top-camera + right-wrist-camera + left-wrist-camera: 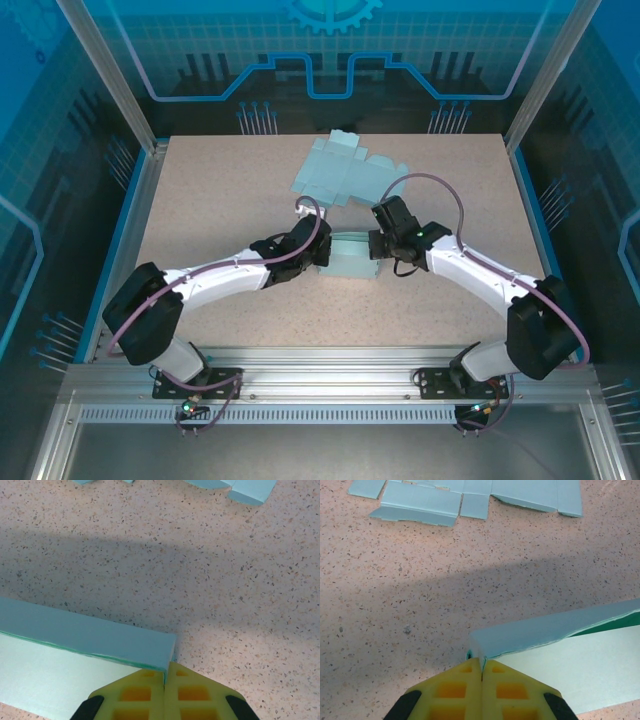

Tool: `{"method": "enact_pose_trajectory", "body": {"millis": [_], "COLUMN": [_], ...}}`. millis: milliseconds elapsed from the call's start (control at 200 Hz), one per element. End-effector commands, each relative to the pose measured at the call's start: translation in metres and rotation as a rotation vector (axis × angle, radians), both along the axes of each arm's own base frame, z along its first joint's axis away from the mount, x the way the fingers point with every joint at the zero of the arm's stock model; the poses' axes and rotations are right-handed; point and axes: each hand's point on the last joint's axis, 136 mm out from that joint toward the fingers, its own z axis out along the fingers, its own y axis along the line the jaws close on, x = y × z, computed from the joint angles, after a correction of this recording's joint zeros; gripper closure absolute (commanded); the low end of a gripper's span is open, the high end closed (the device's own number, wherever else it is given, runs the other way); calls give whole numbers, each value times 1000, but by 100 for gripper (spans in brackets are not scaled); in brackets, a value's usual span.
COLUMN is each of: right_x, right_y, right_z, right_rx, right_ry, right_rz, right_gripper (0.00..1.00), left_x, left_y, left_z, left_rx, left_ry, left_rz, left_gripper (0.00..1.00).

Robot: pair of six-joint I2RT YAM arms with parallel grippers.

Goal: Fold the paper box

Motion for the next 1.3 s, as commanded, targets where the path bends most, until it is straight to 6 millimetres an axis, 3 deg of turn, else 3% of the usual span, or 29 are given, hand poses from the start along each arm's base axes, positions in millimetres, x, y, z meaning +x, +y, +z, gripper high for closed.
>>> {"method": "enact_pose_trajectory", "body": {"millis": [0,225,420,585,605,1101,1186,1296], "right_x": [-46,-56,-59,-47,-51,-47,-48,-49], "right_y": [27,38,34,35,30,31,31,31], "right_z": [-42,-51,-57,-42,-48,-48,-48,-49], "right_rx": [2,-47,-103,-124,-141,-184,-191,-199], "right_ry": [176,193,136,39,48,17,15,15], "right_rz": [165,198,176,161,161,159,158,161], "right_gripper": [100,100,100,100,100,100,100,100], "left_x": [-46,-46,-42,-39,-39,-20,-14,-9], "left_y": [7,-8,-12,-12,-11,22,29,40], "left_z": [-61,-60,-44,-20,-19,60,63,52], "left_rx": [79,1,-65,-102,-103,-252,-286,-317], "left_ry": [237,244,196,121,114,-33,-8,57], "left_rz": [-94,-108,-103,-116,-115,-5,54,133], "left_gripper": [100,100,100,83,82,31,30,39]}}
